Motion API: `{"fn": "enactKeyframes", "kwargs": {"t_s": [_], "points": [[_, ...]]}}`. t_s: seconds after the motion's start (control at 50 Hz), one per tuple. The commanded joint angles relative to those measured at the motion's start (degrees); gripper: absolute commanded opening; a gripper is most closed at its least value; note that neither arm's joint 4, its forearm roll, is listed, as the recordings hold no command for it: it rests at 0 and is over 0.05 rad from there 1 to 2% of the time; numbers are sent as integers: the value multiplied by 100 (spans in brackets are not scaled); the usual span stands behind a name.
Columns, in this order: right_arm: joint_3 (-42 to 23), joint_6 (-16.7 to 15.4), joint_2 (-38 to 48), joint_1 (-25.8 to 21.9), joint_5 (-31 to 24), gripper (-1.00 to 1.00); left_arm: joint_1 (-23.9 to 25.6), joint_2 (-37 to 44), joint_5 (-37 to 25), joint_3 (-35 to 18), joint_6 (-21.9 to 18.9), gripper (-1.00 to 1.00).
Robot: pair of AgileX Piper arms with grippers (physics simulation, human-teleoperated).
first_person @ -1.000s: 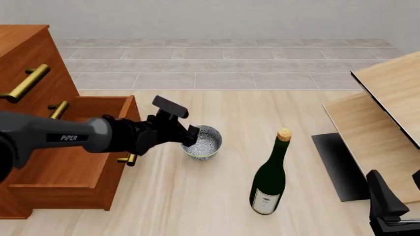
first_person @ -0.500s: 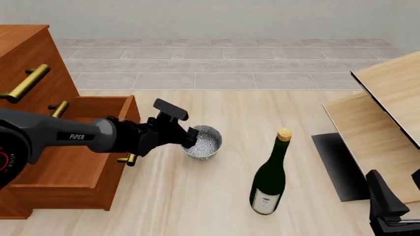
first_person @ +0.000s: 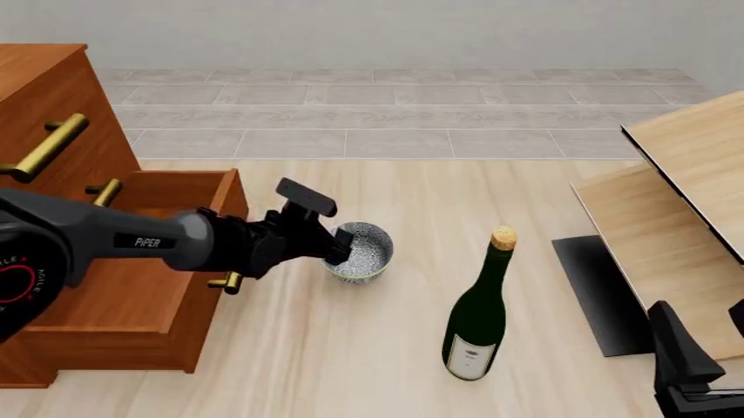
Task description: Put the bowl on top of the cabinet.
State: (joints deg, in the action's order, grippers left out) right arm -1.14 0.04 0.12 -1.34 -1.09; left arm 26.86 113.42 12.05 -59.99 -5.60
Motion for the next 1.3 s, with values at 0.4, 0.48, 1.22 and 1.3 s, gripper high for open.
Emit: {"fn": "enactKeyframes", "kwargs": {"t_s": [0.4, 0.48, 1.22, 1.3], "points": [[-57, -1, 11, -2, -47, 100, 9, 172, 42, -68, -14, 100], [-57, -1, 11, -2, -46, 100, 4, 180, 54, -64, -28, 100], [-57, -2, 11, -1, -47, 100, -89, 20, 239, -32, -92, -100], [-57, -3, 12, -3, -47, 100, -185, -436, 290, 117, -54, -100]]}}
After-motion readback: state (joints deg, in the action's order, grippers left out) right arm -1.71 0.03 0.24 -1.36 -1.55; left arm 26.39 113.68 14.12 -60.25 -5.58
